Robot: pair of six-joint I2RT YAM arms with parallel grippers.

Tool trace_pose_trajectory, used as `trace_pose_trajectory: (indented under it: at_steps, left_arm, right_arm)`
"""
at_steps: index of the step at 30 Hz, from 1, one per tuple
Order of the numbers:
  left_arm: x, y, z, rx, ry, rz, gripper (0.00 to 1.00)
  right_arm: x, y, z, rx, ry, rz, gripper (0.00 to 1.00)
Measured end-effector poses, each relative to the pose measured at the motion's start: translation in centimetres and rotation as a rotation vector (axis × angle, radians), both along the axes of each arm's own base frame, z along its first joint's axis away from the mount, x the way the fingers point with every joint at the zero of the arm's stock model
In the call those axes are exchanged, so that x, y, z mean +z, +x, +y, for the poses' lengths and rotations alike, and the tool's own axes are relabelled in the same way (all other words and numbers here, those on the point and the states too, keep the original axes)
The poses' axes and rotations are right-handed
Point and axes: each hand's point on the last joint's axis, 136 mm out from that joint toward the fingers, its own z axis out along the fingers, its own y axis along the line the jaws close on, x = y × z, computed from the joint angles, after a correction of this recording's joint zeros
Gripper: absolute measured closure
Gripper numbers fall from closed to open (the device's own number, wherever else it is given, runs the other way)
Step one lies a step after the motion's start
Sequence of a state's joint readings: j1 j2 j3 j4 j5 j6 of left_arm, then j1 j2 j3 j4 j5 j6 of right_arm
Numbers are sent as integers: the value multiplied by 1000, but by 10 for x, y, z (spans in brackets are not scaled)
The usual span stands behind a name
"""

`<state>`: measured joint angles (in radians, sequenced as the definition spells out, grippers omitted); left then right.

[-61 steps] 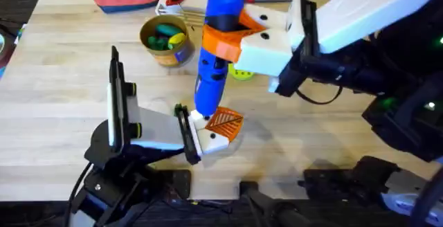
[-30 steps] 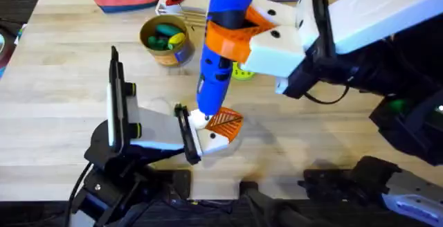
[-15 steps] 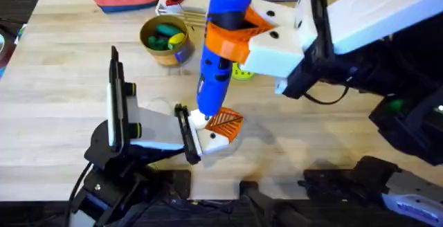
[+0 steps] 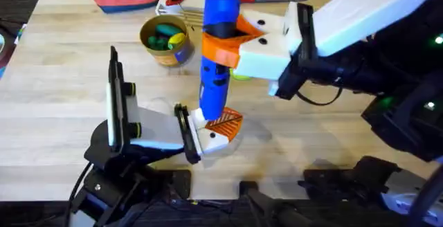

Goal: Pick up the gripper from the table and insert it into the empty holder that is missing its gripper. Then pick up a screw, insert it into the mounting hole, and use the screwdriver to tighten it. Finally, clean up the table by picking up the vegetable and placing it into the bucket.

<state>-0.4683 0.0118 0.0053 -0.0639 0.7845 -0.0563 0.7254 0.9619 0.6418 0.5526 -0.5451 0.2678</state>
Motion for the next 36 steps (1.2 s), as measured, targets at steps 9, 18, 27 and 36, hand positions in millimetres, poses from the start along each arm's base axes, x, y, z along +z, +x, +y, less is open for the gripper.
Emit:
trace_pose_trajectory:
  at_steps: [9,18,27,36]
  left_arm:
    - [0,0,0,0,0,0,996]
    - [0,0,0,0,0,0,996]
    - [0,0,0,0,0,0,996]
    - [0,0,0,0,0,0,996]
  right_arm:
    - [19,-10,-8,1,42,-56,994]
    - [20,-10,-9,1,45,-59,994]
    - [26,-11,-9,0,65,-82,994]
    - [18,-6,-5,1,49,-64,994]
